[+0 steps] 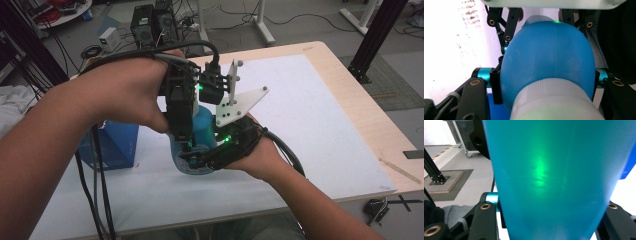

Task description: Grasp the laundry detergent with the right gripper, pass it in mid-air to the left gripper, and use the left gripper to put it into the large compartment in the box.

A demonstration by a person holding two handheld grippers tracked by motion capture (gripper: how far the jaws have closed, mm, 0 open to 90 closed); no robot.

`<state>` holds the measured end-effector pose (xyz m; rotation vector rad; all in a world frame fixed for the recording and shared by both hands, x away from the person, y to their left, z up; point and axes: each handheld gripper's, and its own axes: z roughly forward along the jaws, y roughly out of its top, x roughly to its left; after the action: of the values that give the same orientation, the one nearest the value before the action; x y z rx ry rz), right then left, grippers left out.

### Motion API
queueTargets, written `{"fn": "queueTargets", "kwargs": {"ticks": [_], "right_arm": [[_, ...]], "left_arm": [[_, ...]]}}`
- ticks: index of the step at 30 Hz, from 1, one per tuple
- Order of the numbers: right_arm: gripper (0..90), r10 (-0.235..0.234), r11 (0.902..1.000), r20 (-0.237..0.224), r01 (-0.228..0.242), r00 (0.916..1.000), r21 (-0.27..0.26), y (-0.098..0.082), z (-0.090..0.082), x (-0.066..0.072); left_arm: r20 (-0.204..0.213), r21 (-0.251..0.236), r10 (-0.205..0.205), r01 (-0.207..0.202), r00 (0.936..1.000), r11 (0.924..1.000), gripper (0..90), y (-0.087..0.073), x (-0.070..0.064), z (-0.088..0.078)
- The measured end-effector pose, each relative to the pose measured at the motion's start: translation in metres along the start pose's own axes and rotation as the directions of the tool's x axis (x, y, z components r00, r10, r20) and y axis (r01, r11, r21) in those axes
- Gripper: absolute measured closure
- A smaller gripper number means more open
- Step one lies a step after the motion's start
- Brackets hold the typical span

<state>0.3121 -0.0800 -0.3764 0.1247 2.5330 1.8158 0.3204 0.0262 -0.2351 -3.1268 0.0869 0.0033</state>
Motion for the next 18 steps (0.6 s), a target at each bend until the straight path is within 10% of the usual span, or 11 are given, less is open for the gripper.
{"fn": "queueTargets", "kwargs": {"ticks": [18], "right_arm": [[13.4,0.062,0.9976,0.107,-0.065,0.9923,0.024,-0.005,-0.026,-0.01]], "left_arm": [[-0.012,-0.002,-0.071,0.071,0.9974,0.9975,38.3,-0.019,0.006,-0.014]]}}
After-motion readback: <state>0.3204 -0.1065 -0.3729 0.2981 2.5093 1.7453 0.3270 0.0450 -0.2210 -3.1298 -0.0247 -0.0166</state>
